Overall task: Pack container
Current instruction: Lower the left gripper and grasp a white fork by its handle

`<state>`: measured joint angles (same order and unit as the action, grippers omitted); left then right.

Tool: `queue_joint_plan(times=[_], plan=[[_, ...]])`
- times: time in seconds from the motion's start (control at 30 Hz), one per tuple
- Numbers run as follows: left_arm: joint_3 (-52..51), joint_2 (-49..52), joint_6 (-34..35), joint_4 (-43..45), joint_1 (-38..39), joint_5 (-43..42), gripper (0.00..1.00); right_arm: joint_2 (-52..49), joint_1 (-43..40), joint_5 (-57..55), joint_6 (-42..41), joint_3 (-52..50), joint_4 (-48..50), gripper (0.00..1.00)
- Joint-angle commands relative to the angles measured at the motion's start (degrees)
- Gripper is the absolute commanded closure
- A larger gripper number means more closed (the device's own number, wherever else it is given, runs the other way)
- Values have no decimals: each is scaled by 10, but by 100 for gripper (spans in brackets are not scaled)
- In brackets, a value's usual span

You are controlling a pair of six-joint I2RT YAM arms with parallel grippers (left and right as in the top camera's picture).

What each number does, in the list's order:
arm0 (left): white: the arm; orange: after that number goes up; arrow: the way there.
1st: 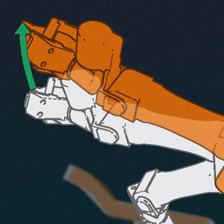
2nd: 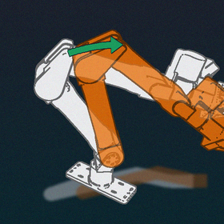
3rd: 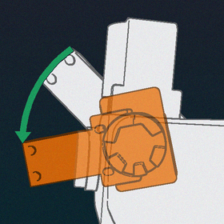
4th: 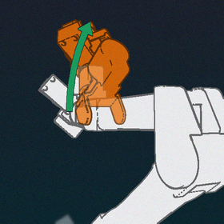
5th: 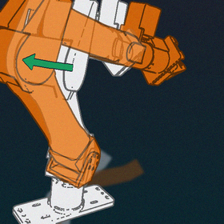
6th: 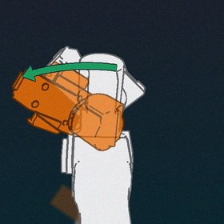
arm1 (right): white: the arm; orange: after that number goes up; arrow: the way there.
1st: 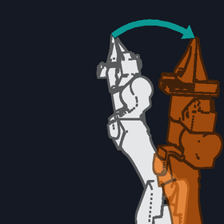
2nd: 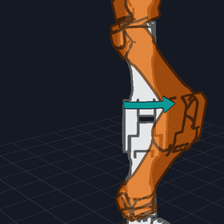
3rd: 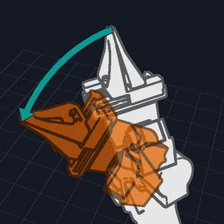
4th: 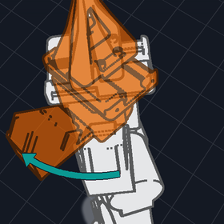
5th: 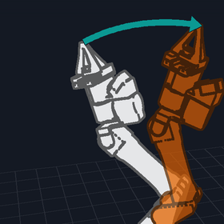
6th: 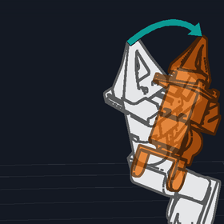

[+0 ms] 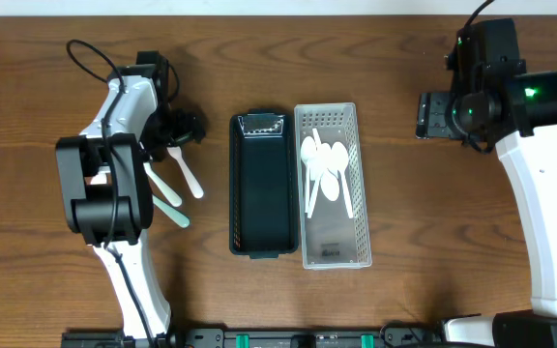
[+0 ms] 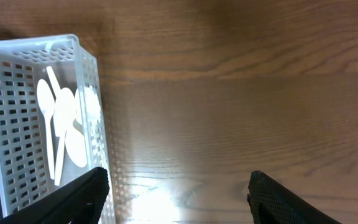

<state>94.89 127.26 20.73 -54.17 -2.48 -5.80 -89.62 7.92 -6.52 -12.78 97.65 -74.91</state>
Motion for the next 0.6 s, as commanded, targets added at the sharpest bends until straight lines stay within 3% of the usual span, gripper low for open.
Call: queue_joint_plan(times=[0.0, 0.23, 0.37, 0.5, 0.57], plan=[[-1, 14, -7, -3, 0, -2, 4, -4, -4, -8, 11, -5, -1, 25], [-1, 14, -5, -15, 0, -2, 7, -4, -4, -8, 11, -5, -1, 24], [-1, 14, -5, -19, 0, -2, 19, -4, -4, -8, 11, -5, -1, 24], [-1, 14, -5, -20, 0, -2, 40, -4, -4, -8, 11, -5, -1, 24], [-1, 14, -5, -21, 0, -2, 43, -4, -4, -8, 11, -5, -1, 24]])
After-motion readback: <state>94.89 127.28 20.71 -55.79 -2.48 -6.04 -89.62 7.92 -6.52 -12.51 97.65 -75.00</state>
